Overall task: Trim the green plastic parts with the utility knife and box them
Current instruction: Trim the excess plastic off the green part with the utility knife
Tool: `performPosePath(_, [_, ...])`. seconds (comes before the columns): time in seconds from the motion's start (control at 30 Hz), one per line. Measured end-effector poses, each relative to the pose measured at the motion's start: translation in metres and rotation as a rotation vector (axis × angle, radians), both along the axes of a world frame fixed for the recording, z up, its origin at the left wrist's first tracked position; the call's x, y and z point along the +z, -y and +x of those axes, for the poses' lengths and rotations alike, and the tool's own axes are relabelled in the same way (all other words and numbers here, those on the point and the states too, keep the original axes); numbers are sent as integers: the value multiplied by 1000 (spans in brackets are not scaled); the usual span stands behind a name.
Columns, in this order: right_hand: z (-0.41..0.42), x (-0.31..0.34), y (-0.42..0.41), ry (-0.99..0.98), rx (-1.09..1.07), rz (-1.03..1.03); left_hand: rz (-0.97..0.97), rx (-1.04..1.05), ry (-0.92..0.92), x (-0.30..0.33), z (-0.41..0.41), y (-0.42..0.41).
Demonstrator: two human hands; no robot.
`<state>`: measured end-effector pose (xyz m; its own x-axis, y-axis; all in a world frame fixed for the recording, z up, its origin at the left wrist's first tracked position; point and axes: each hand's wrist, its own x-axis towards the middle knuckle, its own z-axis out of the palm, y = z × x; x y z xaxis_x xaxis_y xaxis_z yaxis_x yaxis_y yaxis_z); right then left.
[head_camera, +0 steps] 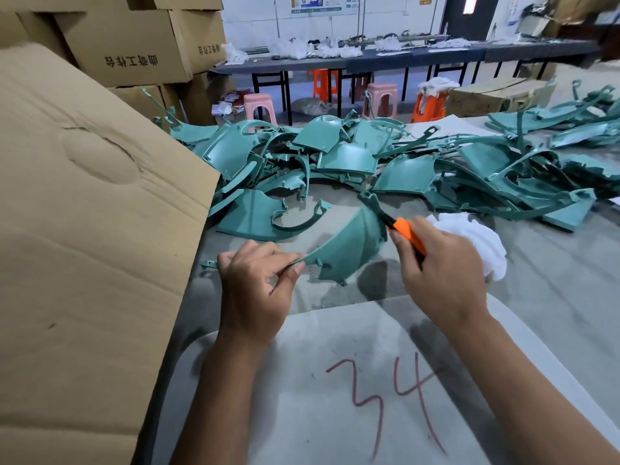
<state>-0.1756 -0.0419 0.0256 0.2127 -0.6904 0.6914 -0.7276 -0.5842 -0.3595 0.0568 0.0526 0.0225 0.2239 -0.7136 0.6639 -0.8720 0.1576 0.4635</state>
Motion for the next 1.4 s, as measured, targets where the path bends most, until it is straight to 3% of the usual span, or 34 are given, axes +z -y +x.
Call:
performPosePath(0.1, [-15,-2,11,75,-263,94,10,-12,-27,1,-1,-1])
performPosePath(0.2, [-24,-5,14,191,-279,163,24,0,-72,0,-1,0])
performPosePath(0.27, [-20,-4,9,303,-169,205,40,26,-95,-1,-1,1])
performPosePath(0.43, [16,1,-17,615,283,530,10,92,4,-1,-10,3])
performPosePath(0.63, [19,-5,-12,595,271,627,-25,77,62,-4,-9,5])
performPosePath(0.83, [7,-11,0,676,151,1055,-4,121,42,-6,-9,6])
performPosePath(0.93, [-12,-7,11,612,74,1209,10,134,24,-6,-11,5])
performPosePath(1.0, [-18,-7,16,570,15,1160,15,132,20,-6,-12,4])
performPosePath(1.07, [-15,-7,14,614,26,972,9,137,20,-6,-13,3])
performPosePath(1.17, [-3,0,5,721,277,745,-2,126,29,-6,-12,4])
performPosePath(1.23, [5,0,3,682,357,752,0,117,38,-5,-13,4])
performPosePath(1.4, [8,-12,9,664,130,1041,2,124,27,-6,-11,4])
